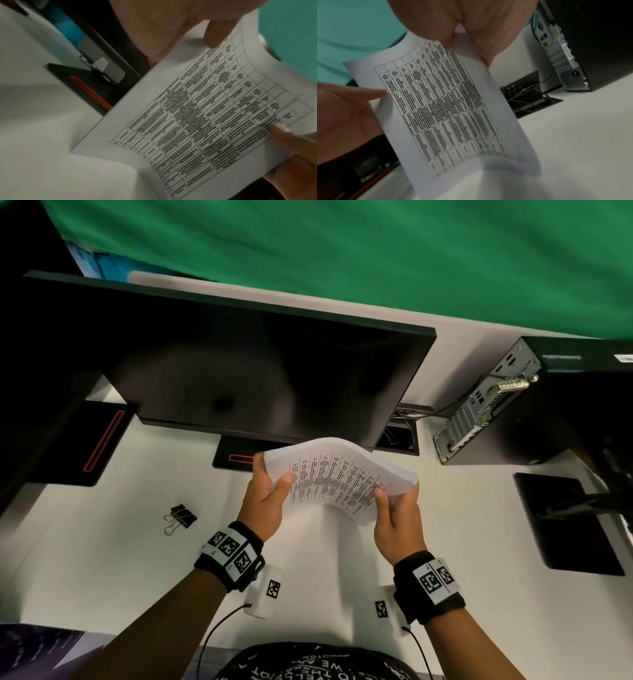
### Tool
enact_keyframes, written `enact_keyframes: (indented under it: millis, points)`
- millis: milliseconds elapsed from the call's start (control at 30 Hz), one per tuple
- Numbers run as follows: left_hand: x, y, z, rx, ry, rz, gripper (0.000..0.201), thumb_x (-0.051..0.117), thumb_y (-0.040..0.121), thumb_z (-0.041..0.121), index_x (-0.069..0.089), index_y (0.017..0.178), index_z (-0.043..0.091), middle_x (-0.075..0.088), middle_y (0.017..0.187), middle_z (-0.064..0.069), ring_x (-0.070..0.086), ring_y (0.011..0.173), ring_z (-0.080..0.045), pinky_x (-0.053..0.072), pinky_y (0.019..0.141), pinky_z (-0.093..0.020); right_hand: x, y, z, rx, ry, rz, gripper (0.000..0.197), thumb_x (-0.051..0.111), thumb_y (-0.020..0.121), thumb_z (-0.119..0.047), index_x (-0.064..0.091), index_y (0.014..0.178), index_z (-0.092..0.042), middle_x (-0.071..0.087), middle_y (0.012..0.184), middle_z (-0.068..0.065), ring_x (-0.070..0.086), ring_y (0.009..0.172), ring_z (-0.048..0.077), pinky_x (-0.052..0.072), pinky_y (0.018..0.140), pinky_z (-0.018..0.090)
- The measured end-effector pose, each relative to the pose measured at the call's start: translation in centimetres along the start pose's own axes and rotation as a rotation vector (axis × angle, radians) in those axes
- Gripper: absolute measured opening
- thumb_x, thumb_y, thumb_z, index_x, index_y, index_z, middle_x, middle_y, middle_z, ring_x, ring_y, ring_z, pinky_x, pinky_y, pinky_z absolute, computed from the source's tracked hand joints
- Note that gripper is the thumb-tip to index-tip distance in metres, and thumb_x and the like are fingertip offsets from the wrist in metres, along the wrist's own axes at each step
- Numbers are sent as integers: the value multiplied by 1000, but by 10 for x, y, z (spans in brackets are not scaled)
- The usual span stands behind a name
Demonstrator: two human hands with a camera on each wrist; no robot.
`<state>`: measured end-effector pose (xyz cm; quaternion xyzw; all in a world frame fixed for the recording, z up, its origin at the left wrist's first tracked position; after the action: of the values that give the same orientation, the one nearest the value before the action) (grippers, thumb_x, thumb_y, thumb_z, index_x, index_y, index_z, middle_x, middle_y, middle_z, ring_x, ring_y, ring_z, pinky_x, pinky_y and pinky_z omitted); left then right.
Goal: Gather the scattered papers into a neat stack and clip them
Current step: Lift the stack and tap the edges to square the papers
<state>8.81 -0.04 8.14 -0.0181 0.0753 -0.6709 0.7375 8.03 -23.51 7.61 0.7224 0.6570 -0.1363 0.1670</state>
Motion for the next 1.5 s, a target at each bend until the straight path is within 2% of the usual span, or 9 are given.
enact_keyframes:
  millis: [167,367,500,633,733,1000,1133,1267,1500]
  points:
    - [-2,5,-13,-110,23,69,50,47,92,-1,40,134,26,61,110,6,60,105,-12,51,80,-27,4,-3,6,39,-5,-66,34,51,100,-7,31,128,-9,59,117,2,60,107,17,45,77,1]
    - [-2,7,-9,-84,11,29,39,46,98,6,38,123,34,59,110,13,59,101,-3,53,84,-28,-8,-2,-18,21,6,-29,51,64,93,-10,31,130,-17,54,120,-15,57,113,-7,52,95,21]
    - [-5,10,-10,-63,49,-14,40,48,97,10,38,124,37,60,120,5,59,111,-12,52,94,-39,-22,-4,-107,-434,-151,275,79,69,80,-15,29,146,3,31,156,18,29,147,28,25,122,39]
    - [-7,13,-11,-6,57,-21,37,53,96,18,43,129,32,65,120,1,63,110,-19,54,91,-48,35,-10,-167,-702,-586,31,82,62,86,-32,25,151,2,9,163,17,10,153,36,12,123,54]
    - [-8,15,-13,-5,96,-1,42,53,97,17,39,134,31,62,121,3,62,111,-15,53,94,-46,69,-9,-144,-630,-929,-189,84,60,88,-43,25,155,-6,14,166,13,14,153,29,9,124,50]
    - [-6,14,-7,2,115,-36,42,48,98,9,36,128,35,56,128,1,55,120,-18,51,97,-44,48,-6,-127,-485,-970,-198,88,75,78,-31,32,152,-7,33,159,14,31,148,31,21,122,49]
    - [0,13,3,53,141,-77,37,48,98,9,37,123,35,58,119,9,57,110,-8,53,91,-38,35,18,-151,-403,-970,-257,89,67,82,-32,21,155,-10,25,162,11,18,152,29,14,124,48]
    - [8,8,15,136,259,-133,27,50,98,14,40,120,27,61,113,9,60,104,-4,57,83,-31,27,31,-155,-316,-1071,-437,32,55,90,-23,52,121,-17,66,111,12,64,106,37,42,73,37]
    - [-32,12,6,144,579,-296,23,59,94,24,52,115,25,65,110,5,64,97,-11,56,81,-28,-53,48,-128,-161,-411,-324,12,70,90,-19,68,101,-15,72,92,0,68,87,21,55,77,37]
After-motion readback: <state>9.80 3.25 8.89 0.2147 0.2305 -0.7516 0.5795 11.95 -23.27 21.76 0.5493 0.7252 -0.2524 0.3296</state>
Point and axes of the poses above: each hand's wrist, its own y-axis towards the middle knuckle, its own x-axis out of the palm, z = x × y, the point moved 5 cm from there along y, towards the middle knuckle
